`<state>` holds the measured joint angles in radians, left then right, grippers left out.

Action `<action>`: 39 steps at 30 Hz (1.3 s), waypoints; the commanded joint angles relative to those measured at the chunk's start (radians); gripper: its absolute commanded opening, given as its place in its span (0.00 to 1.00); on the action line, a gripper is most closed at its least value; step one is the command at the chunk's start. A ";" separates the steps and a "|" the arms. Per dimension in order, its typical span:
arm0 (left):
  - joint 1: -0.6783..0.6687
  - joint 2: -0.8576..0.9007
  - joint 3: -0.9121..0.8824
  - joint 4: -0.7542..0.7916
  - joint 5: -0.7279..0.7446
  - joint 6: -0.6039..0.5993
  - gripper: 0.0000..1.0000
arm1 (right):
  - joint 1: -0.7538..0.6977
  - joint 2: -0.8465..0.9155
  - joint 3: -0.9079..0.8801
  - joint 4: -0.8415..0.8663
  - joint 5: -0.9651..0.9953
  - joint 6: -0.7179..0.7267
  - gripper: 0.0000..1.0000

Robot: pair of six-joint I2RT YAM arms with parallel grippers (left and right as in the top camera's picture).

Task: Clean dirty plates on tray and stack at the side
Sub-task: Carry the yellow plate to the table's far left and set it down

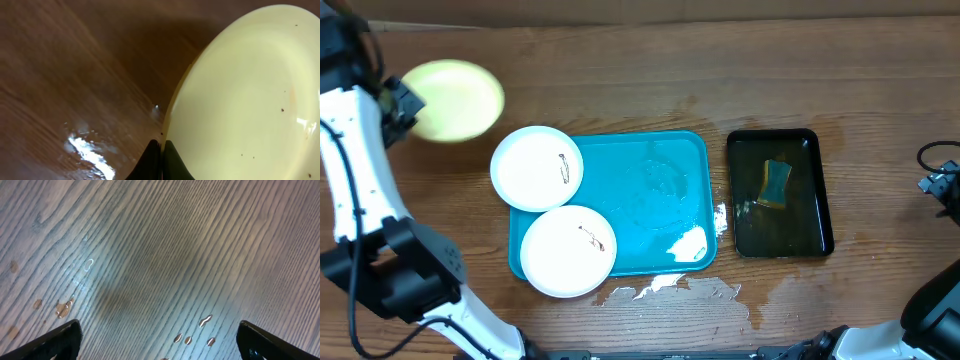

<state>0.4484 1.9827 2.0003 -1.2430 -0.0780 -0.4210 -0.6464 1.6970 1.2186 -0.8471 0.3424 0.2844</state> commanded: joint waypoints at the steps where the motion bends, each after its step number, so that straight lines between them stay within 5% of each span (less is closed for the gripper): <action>1: 0.064 0.077 -0.039 -0.003 0.019 -0.037 0.04 | 0.001 -0.019 0.020 0.005 0.000 0.004 1.00; 14: 0.134 0.218 -0.048 0.009 -0.037 -0.019 0.08 | 0.001 -0.019 0.020 0.005 0.000 0.004 1.00; 15: 0.134 0.218 -0.048 0.010 -0.035 -0.004 0.14 | 0.001 -0.019 0.020 0.005 0.000 0.004 1.00; 18: 0.134 0.218 -0.048 0.008 -0.018 0.029 0.81 | 0.001 -0.019 0.020 0.005 0.000 0.004 1.00; 20: 0.134 0.218 -0.045 0.002 0.019 0.075 0.94 | 0.001 -0.019 0.020 0.005 0.000 0.004 1.00; 30: 0.090 0.211 0.025 -0.180 0.385 0.255 0.87 | 0.001 -0.019 0.020 0.005 0.000 0.004 1.00; 39: -0.110 0.212 0.003 -0.260 0.228 0.267 0.79 | 0.001 -0.019 0.020 0.005 0.000 0.004 1.00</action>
<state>0.4091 2.1956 2.0026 -1.4990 0.2237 -0.1566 -0.6464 1.6970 1.2186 -0.8471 0.3431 0.2844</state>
